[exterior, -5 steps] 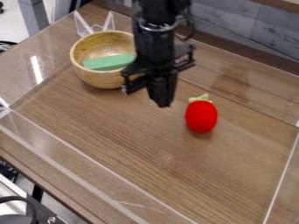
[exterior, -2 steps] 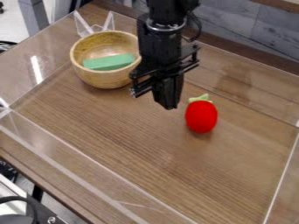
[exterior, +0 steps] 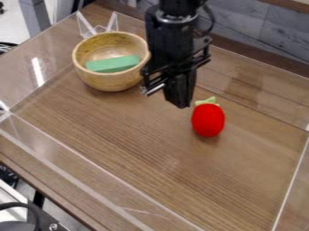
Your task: Move the red fruit to the left
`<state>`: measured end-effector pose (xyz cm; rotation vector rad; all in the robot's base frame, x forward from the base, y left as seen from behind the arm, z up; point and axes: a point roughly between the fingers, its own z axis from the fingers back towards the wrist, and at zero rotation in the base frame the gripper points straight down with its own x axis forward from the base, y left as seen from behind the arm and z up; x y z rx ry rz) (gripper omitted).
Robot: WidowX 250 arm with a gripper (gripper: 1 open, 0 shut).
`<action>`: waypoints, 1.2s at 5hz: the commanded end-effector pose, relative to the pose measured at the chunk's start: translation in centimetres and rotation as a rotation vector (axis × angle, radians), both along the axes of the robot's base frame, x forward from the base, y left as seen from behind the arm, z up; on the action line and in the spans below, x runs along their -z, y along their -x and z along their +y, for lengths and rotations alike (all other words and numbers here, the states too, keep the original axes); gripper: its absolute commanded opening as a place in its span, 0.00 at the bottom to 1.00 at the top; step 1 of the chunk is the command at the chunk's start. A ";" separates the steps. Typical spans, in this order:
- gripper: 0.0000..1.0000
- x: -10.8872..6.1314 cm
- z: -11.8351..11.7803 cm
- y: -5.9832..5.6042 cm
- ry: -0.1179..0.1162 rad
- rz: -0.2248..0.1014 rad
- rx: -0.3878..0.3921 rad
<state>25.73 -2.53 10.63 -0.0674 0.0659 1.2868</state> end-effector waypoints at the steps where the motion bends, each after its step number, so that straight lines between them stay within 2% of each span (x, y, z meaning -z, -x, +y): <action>1: 0.00 -2.2 -0.7 -1.0 0.015 -0.055 0.011; 3: 0.00 -1.7 0.0 -1.4 0.031 -0.045 -0.119; 4: 0.00 -2.7 0.0 -2.4 0.041 -0.037 -0.093; 5: 0.00 -3.1 -0.9 -3.5 0.039 -0.028 -0.066; 6: 0.00 -1.9 -1.9 -3.0 0.024 -0.021 -0.076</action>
